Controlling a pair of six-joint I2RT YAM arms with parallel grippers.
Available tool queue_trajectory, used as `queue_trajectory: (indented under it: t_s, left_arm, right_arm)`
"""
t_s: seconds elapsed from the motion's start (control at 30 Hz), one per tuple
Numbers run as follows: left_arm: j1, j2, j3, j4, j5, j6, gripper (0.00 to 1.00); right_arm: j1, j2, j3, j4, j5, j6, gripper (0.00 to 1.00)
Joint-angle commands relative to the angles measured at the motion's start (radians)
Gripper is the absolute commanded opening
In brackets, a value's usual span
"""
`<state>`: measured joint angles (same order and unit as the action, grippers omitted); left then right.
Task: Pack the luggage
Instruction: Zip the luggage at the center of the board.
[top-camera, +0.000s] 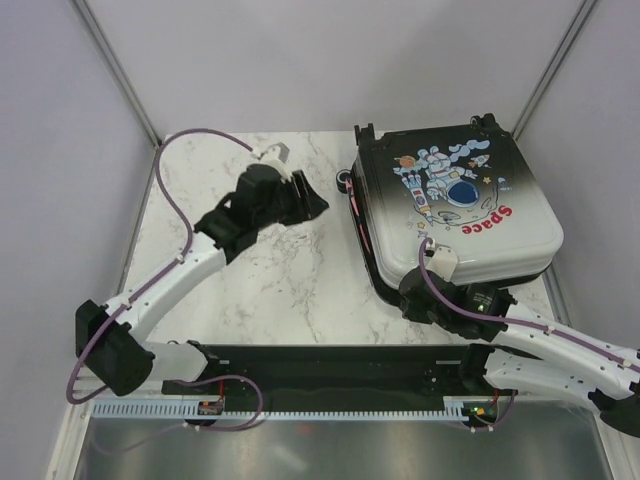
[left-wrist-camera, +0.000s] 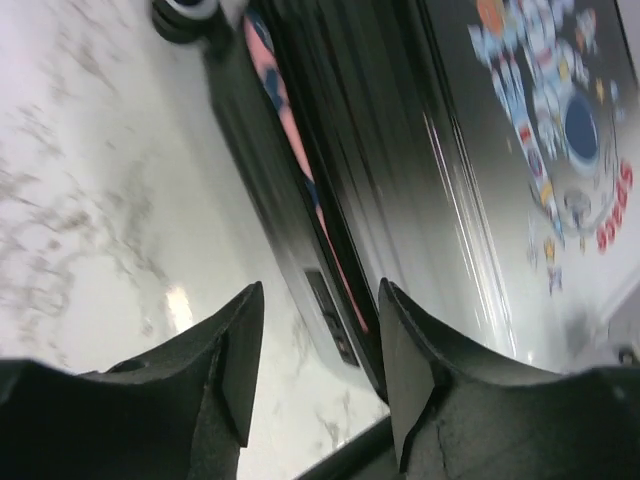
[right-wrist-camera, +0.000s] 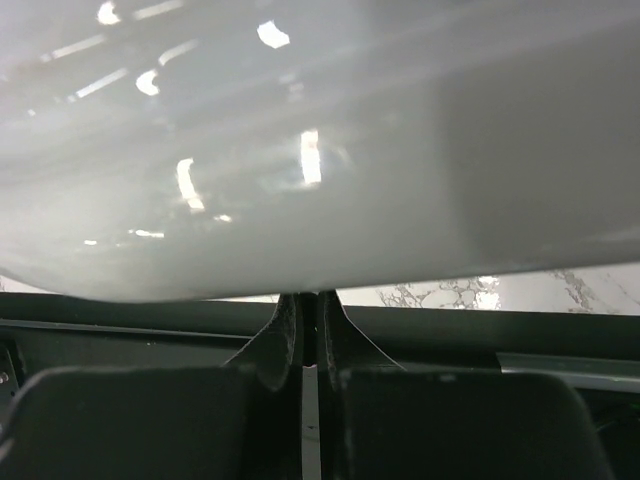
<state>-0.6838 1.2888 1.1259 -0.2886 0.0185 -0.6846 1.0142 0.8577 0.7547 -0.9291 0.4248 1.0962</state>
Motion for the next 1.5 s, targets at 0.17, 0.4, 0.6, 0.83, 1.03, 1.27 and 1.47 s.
queue_trajectory:
  t_s: [0.17, 0.4, 0.6, 0.83, 1.03, 1.27, 1.47]
  left_arm:
    - [0.231, 0.444, 0.57, -0.098, 0.251, 0.031, 0.76]
    - [0.23, 1.002, 1.337, -0.299, 0.31, 0.031, 0.81]
    - [0.202, 1.1, 1.384, -0.271, 0.279, 0.046, 0.82]
    - [0.158, 1.149, 1.358, -0.231, 0.337, 0.042, 0.84]
    - [0.128, 1.056, 1.144, -0.216, 0.244, 0.054, 0.81]
    - [0.204, 0.834, 0.758, -0.038, 0.057, -0.012, 0.74]
    - [0.213, 0.814, 0.689, -0.02, 0.029, -0.024, 0.72]
  right_arm:
    - [-0.02, 0.032, -0.023, 0.035, 0.118, -0.038, 0.0]
    - [-0.02, 0.132, 0.028, 0.056, 0.115, -0.099, 0.0]
    - [-0.028, 0.129, 0.026, 0.056, 0.112, -0.117, 0.0]
    - [-0.052, 0.135, 0.012, 0.059, 0.088, -0.134, 0.0]
    - [-0.054, 0.104, -0.006, 0.049, 0.081, -0.115, 0.0]
    - [-0.052, 0.018, -0.035, -0.011, 0.097, -0.049, 0.0]
    - [-0.052, -0.035, -0.049, -0.048, 0.104, -0.021, 0.0]
